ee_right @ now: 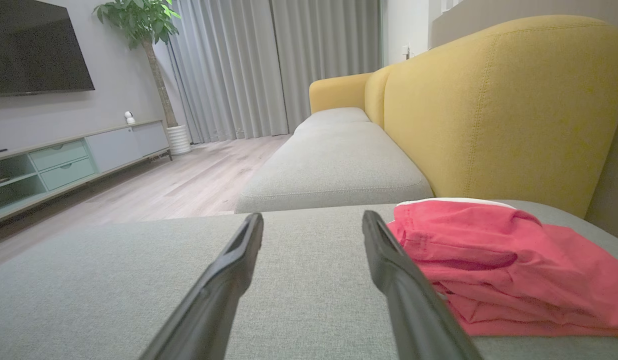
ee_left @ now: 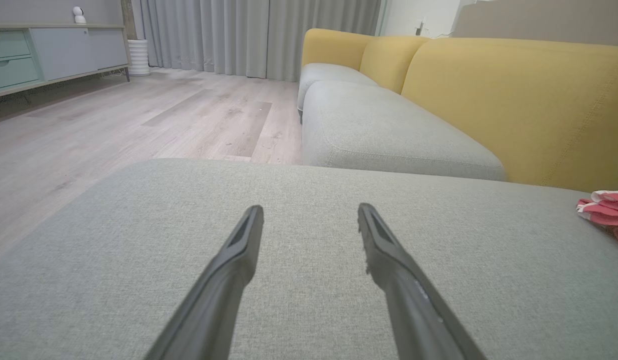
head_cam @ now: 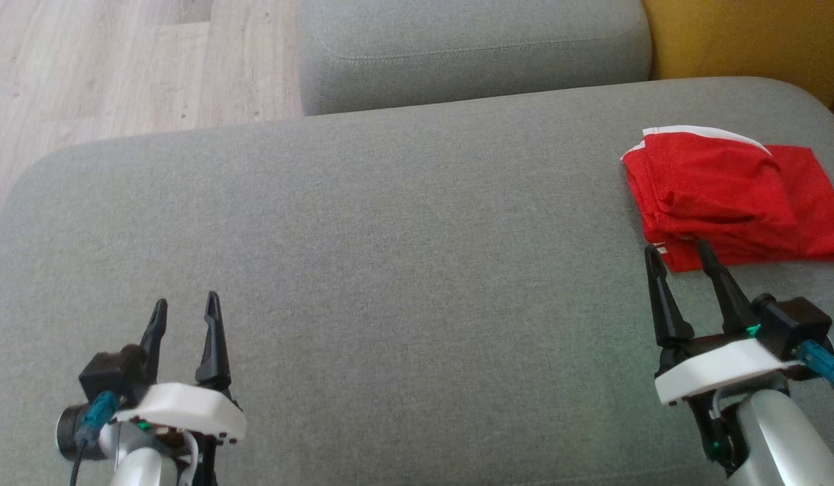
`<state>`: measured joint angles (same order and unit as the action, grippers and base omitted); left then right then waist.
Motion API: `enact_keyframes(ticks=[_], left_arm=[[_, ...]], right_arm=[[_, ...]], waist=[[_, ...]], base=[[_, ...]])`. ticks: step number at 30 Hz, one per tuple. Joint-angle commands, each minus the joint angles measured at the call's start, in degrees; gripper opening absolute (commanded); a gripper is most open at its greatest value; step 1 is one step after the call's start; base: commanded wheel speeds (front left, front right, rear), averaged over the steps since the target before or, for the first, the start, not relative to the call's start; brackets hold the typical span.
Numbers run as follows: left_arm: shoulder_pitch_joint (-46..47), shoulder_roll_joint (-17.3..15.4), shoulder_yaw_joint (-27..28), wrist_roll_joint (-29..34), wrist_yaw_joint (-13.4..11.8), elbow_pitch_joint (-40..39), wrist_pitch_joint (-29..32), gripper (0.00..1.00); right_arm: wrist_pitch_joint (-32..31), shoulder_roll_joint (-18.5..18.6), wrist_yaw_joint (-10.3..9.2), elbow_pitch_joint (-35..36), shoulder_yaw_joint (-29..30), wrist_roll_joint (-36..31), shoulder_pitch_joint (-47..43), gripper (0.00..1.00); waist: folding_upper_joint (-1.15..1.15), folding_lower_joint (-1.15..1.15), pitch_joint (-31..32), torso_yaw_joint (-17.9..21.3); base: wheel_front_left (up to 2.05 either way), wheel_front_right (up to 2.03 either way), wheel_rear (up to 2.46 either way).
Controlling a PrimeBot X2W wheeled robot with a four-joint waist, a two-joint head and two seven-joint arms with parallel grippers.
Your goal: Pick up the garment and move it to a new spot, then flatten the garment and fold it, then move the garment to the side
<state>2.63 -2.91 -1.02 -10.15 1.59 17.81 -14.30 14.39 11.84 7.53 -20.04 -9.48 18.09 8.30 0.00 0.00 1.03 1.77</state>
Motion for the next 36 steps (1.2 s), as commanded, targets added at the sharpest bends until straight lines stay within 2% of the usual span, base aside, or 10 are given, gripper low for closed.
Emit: enact_keyframes(ticks=[1,5,6,11,36], left_arm=[[3.02,-0.20,2.33,0.72,0.24,-1.53,-0.70,1.00],[3.34,-0.12,2.38,0.75,0.54,-1.14,-0.70,1.00],[0.03,0.14,0.03,0.07,0.43,0.85,0.04,0.00],[-1.31,0.44,0.20,-1.09,0.51,4.04,0.68,0.00],[-0.54,0.36,1.46,-16.96,1.56,2.34,4.48,0.00]], right_arm=[[0.61,0.50,-0.04,1.42,-1.18,0.17,1.79,1.00],[0.61,0.49,-0.04,0.68,-1.26,0.47,2.31,1.00],[-0.03,-0.08,0.00,-1.22,0.01,0.07,0.18,0.00],[-0.56,-0.71,0.00,-3.84,-0.10,1.12,-1.61,0.00],[-4.53,-2.31,-0.01,-1.91,3.05,15.35,-1.72,0.00]], waist=[[0.00,0.00,0.12,0.11],[0.00,0.00,0.22,0.26],[0.00,0.00,0.22,0.26],[0.00,0.00,0.21,0.24],[0.00,0.00,-0.07,-0.15]], base=[[0.00,0.00,0.00],[0.00,0.00,0.00],[0.00,0.00,0.00],[0.00,0.00,0.00],[0.00,0.00,0.00]])
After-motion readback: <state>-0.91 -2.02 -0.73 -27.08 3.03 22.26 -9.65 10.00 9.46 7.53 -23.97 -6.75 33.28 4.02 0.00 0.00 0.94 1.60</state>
